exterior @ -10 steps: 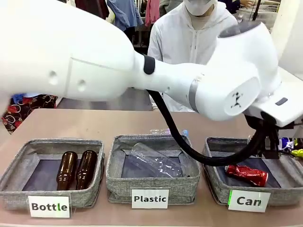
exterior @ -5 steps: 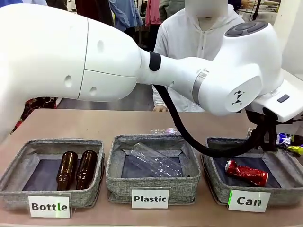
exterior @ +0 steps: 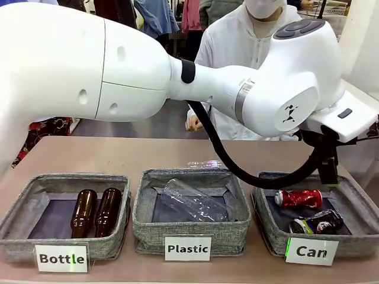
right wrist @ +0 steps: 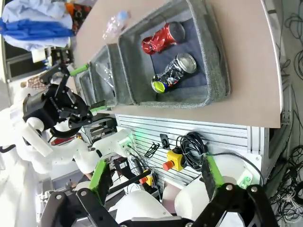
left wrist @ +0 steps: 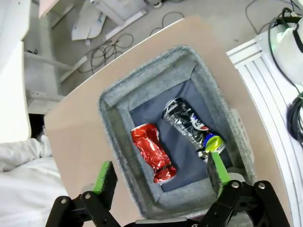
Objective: Sort the can waste into the basket.
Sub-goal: Pick up the can waste from the table and place it in the right Fabric basket.
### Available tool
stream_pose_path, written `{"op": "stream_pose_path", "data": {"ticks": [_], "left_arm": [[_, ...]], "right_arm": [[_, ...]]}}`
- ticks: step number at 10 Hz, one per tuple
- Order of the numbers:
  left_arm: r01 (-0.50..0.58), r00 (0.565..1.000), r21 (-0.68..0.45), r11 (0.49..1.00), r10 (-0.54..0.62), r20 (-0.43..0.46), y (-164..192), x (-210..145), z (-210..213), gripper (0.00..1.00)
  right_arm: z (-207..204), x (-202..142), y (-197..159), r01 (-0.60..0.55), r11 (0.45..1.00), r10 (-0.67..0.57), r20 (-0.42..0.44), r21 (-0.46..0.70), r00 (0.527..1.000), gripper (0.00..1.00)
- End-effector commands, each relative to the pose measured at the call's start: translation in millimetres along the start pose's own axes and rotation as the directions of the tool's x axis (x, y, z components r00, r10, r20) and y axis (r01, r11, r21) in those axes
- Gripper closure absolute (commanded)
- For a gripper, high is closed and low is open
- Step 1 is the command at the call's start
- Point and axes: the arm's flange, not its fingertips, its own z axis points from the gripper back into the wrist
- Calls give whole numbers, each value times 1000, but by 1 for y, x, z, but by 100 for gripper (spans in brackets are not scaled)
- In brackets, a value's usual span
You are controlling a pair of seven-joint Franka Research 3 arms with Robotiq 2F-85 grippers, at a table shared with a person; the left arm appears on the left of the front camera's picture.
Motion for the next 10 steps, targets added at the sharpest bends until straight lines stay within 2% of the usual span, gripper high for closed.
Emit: {"op": "stream_pose_path", "data": {"ticks": [1, 2, 3, 4, 5, 7, 9, 10], "left_arm": [[-26, 999, 16, 1000, 26, -19, 2, -6, 9, 0], [-45, 999, -31, 999, 44, -33, 9, -22, 28, 0], [-107, 991, -93, 990, 98, -97, 15, -43, 52, 0], [-136, 987, -120, 983, 125, -96, 17, -70, 82, 0], [-181, 981, -122, 976, 171, -87, 14, -99, 116, 0], [-311, 949, -83, 947, 305, -81, -3, -163, 192, 0], [-494, 869, -20, 869, 492, -57, -22, -243, 251, 0], [-596, 803, -24, 803, 596, -7, -38, -293, 277, 0]], "right_arm": [[3, 4, 5, 20, 1000, -20, 11, -1, 1000, 0], [3, 4, 5, 20, 1000, -20, 11, -1, 1000, 0], [0, 0, 0, 0, 1000, 0, 0, 0, 1000, 0], [-9, 17, 13, 38, 999, -40, 50, 37, 998, 0], [-25, 33, 30, 5, 998, -6, 20, 56, 1000, 0], [-84, 70, 74, -45, 999, 43, -73, -20, 996, 0], [-151, 96, 122, -136, 990, 130, -170, -22, 977, 0], [-183, 103, 148, -181, 983, 185, -226, 41, 956, 0]]}}
